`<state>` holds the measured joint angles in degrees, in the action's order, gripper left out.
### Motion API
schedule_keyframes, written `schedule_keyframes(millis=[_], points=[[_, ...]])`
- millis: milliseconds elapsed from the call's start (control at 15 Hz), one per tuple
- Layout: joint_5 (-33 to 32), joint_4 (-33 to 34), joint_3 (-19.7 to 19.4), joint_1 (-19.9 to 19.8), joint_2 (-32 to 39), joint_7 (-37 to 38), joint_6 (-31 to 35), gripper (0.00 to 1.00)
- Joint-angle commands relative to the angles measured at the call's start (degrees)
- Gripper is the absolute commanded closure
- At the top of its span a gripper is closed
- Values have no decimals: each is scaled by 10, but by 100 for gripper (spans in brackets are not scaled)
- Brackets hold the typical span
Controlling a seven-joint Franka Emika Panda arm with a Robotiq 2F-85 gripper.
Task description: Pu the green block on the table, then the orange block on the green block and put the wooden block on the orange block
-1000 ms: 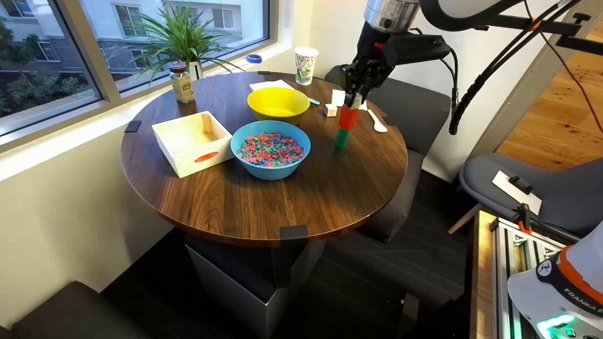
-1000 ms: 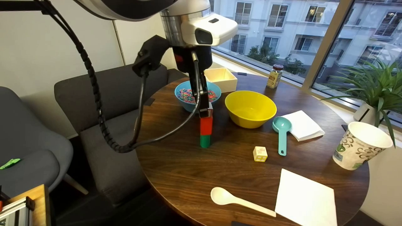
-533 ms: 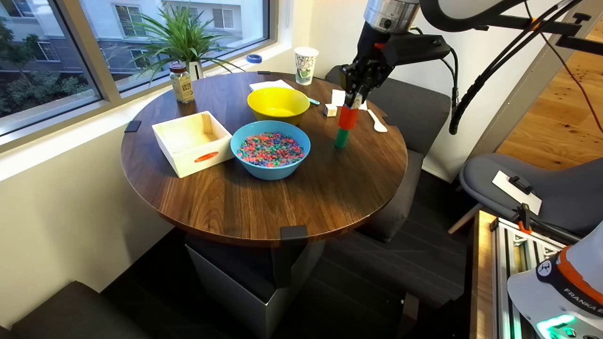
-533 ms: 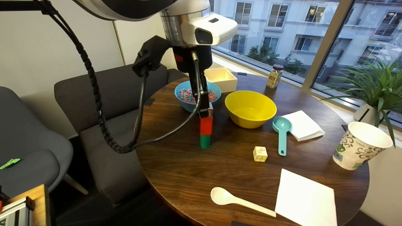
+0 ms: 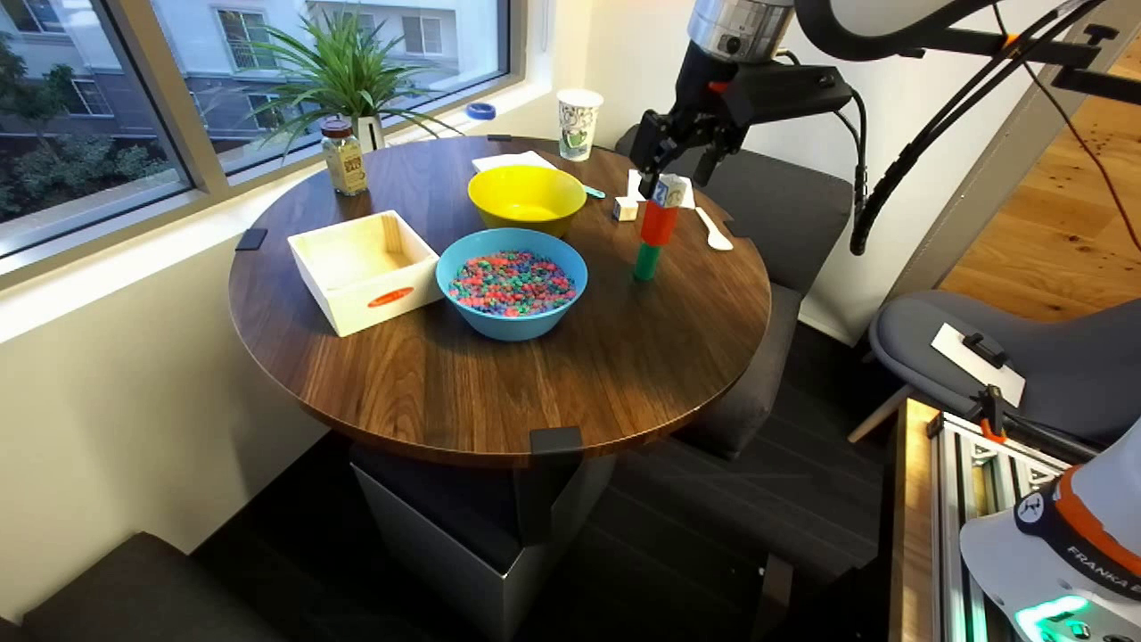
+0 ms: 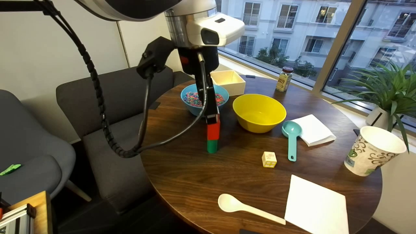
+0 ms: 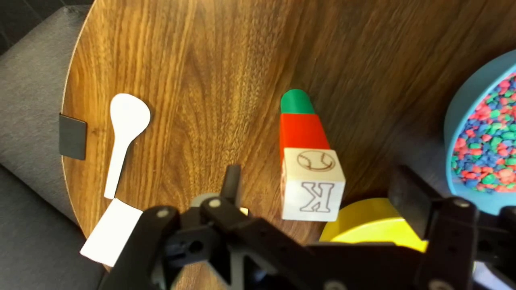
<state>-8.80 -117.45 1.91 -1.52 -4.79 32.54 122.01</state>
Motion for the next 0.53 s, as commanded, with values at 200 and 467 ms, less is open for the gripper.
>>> schedule_keyframes(millis=[200, 467], points=[[-17, 10, 6, 4, -30, 10, -25, 0], [-38, 21, 16, 1, -70, 14, -24, 0]])
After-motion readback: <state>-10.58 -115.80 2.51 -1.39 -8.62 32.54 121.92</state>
